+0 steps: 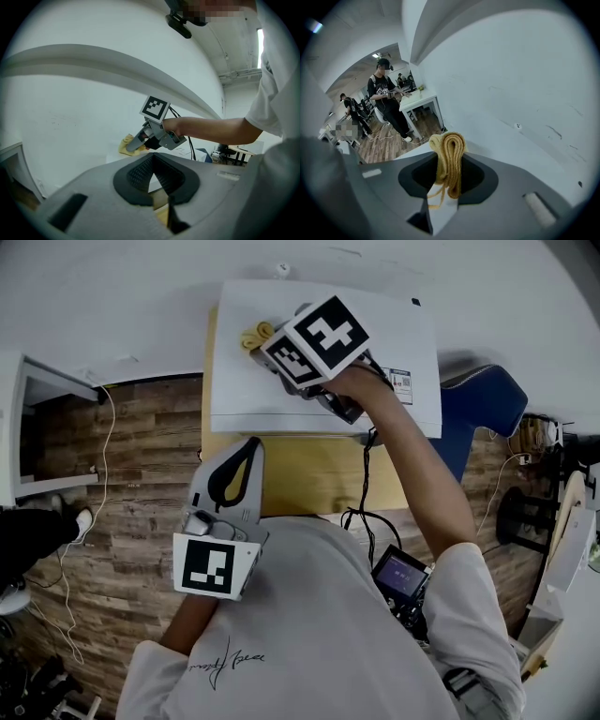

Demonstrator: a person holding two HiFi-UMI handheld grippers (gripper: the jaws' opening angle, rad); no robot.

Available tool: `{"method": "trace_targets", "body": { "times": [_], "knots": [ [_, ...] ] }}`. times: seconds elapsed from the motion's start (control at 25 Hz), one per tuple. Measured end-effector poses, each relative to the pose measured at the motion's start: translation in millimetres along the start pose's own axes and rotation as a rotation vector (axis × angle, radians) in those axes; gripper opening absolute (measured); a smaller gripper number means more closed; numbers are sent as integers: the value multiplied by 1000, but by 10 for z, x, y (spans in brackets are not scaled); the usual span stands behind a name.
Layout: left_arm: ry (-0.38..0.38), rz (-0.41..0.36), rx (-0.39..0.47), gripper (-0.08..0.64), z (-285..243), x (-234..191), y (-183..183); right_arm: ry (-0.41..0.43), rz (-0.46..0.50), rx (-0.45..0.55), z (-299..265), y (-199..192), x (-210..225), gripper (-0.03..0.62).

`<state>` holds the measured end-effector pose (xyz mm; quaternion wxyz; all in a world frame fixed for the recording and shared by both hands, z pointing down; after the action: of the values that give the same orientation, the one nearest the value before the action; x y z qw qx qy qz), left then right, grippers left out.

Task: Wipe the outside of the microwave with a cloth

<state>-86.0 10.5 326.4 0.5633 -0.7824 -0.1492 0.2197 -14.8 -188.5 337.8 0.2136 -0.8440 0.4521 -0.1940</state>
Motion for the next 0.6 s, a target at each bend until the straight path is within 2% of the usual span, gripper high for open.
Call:
{"method": "trace_targets", "body": {
  "times": [0.28,0.52,0.6],
  "knots": [
    [32,8,4,-9,30,-62,20,74,21,30,-198,244,-199,120],
    [23,9,3,-8,-5,-37,30,265,-27,96,-278,336,-393,120],
    [26,16,-7,-9,-2,-63,-2,283,-27,116,-201,304,-408,120]
  ]
}}
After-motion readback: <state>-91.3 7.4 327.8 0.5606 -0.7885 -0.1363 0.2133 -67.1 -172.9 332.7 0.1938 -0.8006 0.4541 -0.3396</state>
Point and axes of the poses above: the fingertips, and each gripper's own axes: z backward along the fingers, x to its right, y out of its top, the point moved 8 cm from there along z, backward along the fingers, and after that the axes turned 4 degrees about -x, right-handed, at the moved point
